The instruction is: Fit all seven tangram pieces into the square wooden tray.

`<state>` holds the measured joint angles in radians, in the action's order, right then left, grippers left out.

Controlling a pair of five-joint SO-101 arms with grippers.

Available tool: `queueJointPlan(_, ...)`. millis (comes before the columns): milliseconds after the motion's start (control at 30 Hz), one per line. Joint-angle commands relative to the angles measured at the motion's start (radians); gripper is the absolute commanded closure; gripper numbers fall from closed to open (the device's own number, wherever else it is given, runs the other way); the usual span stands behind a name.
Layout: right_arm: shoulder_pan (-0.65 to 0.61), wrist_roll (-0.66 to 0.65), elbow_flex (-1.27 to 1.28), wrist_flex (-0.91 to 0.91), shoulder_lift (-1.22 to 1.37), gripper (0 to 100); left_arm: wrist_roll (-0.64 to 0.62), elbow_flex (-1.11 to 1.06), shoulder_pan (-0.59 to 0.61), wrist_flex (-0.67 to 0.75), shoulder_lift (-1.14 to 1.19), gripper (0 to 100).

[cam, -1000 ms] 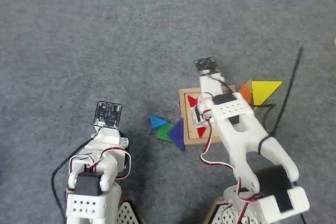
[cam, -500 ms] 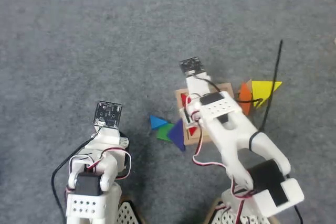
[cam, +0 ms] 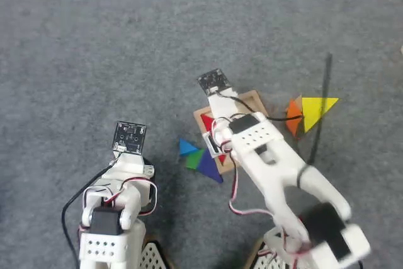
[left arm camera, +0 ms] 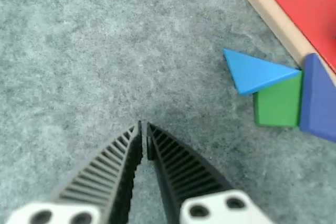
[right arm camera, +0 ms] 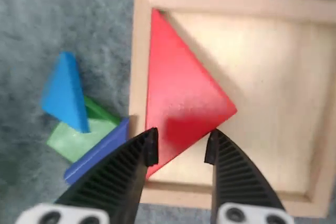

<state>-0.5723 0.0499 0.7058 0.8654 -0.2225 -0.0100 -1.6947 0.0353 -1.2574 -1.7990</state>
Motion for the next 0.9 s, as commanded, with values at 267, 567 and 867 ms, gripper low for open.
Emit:
queueJointPlan(267, 0.340, -0.146, -0.018, 0.140, -0.325, 83.9, 0.008, 0.012, 0.006, -0.006, -0.020, 98)
queueJointPlan(567, 0.334, -0.236, -0.106, 0.107, 0.010, 83.9, 0.008, 0.012, 0.006, -0.006, -0.020, 98)
queueJointPlan(867, 0.386, -0.229, -0.104, 0.045, 0.206, 83.9, 0.008, 0.012, 0.006, -0.006, -0.020, 98)
